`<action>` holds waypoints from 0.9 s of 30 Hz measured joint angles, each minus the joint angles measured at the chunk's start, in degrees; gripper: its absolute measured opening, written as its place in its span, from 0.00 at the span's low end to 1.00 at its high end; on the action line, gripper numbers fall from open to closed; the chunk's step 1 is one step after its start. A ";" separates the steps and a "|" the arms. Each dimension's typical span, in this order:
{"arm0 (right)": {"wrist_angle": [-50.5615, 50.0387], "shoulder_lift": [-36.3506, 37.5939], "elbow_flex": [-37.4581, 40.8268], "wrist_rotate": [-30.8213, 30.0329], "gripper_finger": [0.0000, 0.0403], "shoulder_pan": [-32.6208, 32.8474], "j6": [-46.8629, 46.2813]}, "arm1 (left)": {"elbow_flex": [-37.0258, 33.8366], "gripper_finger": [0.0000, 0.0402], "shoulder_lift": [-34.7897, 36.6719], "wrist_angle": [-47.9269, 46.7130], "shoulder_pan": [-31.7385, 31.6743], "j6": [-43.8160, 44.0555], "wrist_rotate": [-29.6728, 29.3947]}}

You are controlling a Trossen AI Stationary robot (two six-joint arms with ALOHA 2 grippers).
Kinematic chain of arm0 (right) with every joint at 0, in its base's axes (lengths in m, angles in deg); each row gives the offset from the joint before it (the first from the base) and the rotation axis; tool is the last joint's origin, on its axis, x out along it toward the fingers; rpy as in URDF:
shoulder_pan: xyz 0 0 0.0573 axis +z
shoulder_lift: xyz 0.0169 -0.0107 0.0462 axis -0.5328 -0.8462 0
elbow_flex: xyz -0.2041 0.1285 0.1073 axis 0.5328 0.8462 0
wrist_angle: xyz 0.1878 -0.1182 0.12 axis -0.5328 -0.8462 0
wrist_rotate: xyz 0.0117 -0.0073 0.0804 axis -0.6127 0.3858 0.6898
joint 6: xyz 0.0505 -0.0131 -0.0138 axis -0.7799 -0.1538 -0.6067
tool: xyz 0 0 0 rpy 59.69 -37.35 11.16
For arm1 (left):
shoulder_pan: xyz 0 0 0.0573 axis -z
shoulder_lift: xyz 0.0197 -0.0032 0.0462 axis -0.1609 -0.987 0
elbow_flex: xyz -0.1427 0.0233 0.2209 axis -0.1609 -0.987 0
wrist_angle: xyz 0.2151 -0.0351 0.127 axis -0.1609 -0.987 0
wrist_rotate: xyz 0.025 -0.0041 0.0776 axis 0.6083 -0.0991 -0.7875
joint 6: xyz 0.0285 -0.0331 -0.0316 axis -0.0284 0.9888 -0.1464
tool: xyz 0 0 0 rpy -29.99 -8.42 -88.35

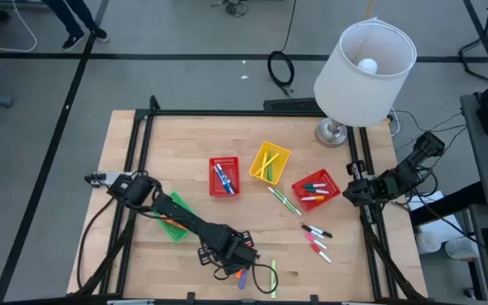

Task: Pick & Place Markers
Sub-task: Put the large pink highlighter pen into the green bin

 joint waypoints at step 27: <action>-1.63 -0.04 0.02 0.00 0.00 0.00 -0.99 | -0.46 0.14 21.69 -7.97 4.54 25.34 -11.97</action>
